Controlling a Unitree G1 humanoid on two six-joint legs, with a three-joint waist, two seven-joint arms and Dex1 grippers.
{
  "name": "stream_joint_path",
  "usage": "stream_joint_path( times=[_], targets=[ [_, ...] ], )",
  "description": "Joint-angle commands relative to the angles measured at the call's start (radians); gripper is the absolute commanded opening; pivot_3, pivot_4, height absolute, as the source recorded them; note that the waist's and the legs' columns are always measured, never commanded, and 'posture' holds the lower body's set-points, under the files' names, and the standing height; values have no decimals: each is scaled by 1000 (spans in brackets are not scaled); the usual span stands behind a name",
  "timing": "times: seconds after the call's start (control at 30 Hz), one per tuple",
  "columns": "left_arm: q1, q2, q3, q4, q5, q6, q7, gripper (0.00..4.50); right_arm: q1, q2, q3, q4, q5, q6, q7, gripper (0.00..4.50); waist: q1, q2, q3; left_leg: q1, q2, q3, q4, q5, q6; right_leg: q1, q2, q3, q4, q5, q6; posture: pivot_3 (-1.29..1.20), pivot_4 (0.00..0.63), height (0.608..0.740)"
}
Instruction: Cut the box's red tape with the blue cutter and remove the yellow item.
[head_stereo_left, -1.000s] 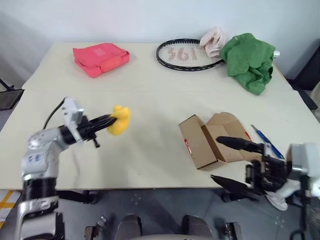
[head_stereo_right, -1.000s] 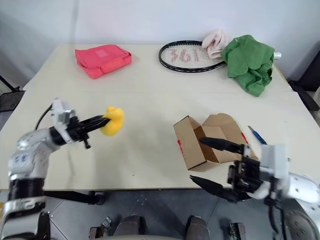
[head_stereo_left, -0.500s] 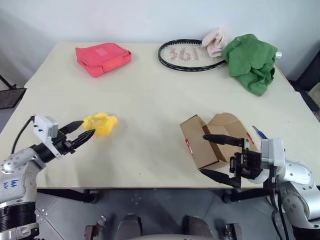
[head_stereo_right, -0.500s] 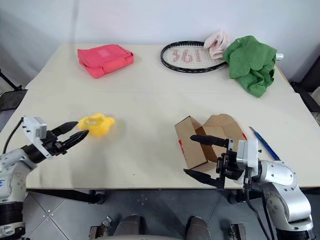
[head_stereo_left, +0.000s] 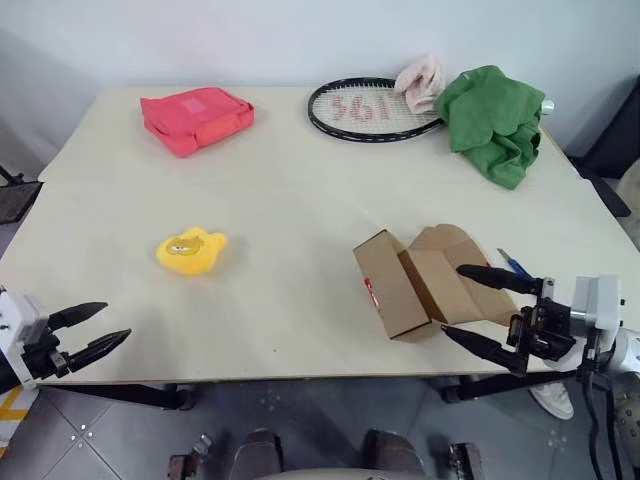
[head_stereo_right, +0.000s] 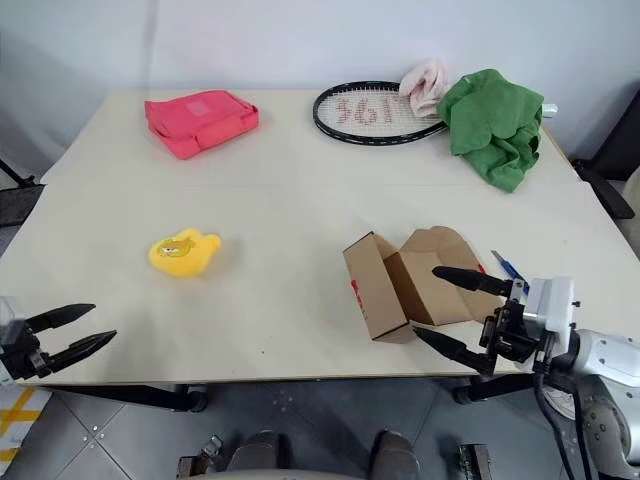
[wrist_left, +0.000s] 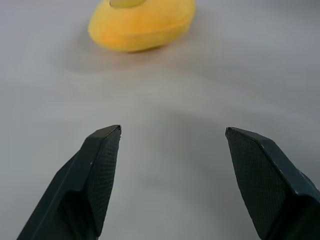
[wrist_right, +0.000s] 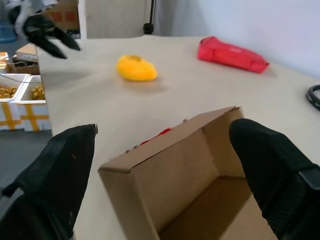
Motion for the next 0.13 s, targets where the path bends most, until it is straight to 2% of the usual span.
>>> stream_joint_path(
  times=[0.03, 0.13],
  targets=[
    [11, -32, 8, -77, 9, -46, 54, 3545, 45, 3, -4, -5, -41, -69, 38, 4500, 0, 0, 0, 0, 0, 0, 0, 0, 0, 0, 0, 0, 0, 0, 0, 0, 150, 740],
    [26, -58, -3, -132, 2, -15, 98, 3545, 58, 34, -4, 1, -56, -96, 7, 4500, -4, 0, 0, 1, 0, 0, -1, 0, 0, 0, 0, 0, 0, 0, 0, 0, 150, 740]
  ],
)
